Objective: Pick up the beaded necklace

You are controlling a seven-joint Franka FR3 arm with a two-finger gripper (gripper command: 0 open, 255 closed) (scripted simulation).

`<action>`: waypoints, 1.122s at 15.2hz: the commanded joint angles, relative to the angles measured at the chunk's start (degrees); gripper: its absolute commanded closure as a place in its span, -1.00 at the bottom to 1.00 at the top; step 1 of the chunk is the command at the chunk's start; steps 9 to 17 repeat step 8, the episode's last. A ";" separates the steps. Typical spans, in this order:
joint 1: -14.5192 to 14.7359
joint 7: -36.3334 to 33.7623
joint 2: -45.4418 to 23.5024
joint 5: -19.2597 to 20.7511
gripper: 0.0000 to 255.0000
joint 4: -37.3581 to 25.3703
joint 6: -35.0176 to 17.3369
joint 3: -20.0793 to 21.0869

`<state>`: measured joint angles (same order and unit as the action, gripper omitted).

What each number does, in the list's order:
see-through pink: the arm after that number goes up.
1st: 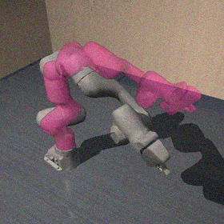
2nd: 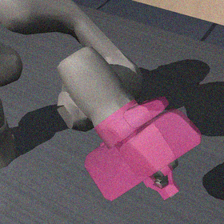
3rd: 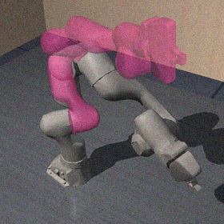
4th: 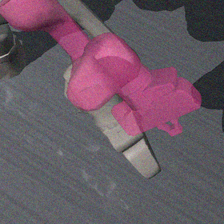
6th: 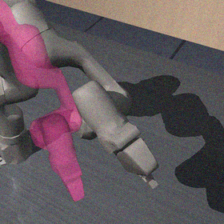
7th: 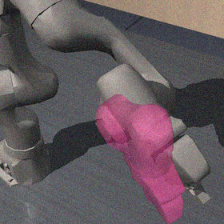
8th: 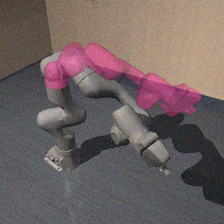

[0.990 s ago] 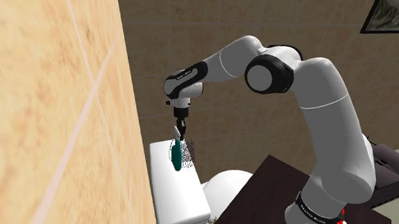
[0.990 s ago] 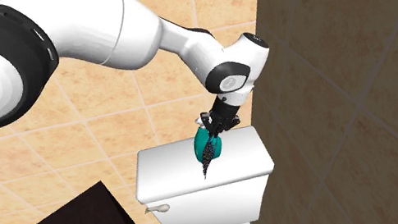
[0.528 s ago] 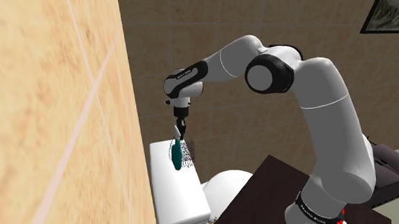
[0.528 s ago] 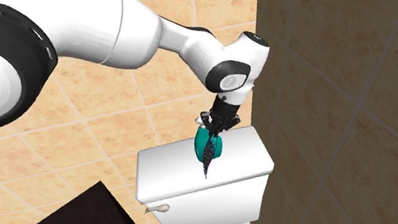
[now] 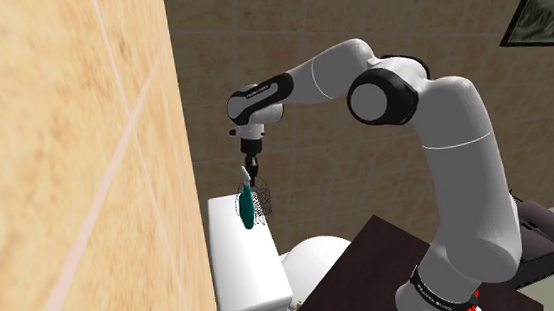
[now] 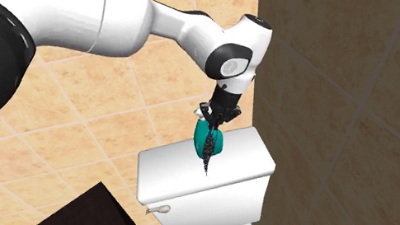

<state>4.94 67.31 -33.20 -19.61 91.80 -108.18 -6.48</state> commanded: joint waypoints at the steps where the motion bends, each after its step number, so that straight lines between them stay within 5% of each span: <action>1: -0.02 -0.33 0.77 0.20 1.00 -0.48 1.22 -0.10; 17: -0.02 -1.19 2.61 0.64 1.00 -1.64 4.10 -0.27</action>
